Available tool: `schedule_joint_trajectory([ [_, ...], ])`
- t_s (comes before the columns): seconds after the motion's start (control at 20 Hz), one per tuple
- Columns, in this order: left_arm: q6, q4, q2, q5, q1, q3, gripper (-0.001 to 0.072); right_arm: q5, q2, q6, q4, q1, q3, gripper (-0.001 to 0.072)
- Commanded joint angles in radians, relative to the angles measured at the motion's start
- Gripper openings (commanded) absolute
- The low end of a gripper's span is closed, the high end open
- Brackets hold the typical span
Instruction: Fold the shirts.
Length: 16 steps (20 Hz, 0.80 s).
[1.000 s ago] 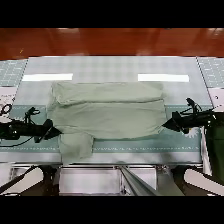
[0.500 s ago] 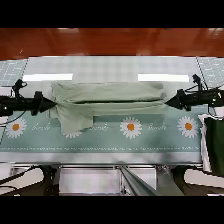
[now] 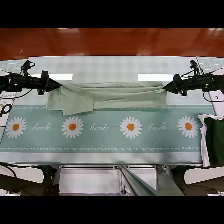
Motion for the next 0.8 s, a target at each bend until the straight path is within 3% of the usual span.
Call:
schedule_joint_trajectory([
  [0.0, -0.036, -0.002, -0.106, 0.000, -0.014, 0.122, 0.0017, -0.021, -0.069, 0.003, 0.023, 0.011, 0.074, 0.0031],
  [0.45, -0.035, -0.003, -0.227, -0.010, -0.052, 0.247, 0.0032, -0.072, -0.122, 0.003, 0.061, 0.011, 0.098, 0.0052],
  [0.5, -0.036, -0.003, -0.225, -0.018, -0.051, 0.248, 0.0178, -0.076, -0.122, 0.003, 0.077, 0.011, 0.098, 0.0234],
  [0.55, -0.044, -0.002, -0.223, -0.047, -0.046, 0.258, 0.0454, -0.071, -0.121, 0.001, 0.092, 0.011, 0.098, 0.0418],
  [0.6, -0.064, -0.002, -0.222, -0.091, -0.035, 0.275, 0.0505, -0.050, -0.115, 0.001, 0.101, 0.003, 0.101, 0.0414],
  [0.75, -0.114, 0.022, -0.177, -0.231, 0.023, 0.327, 0.0504, 0.073, -0.069, 0.004, 0.095, -0.072, 0.142, 0.0414],
])
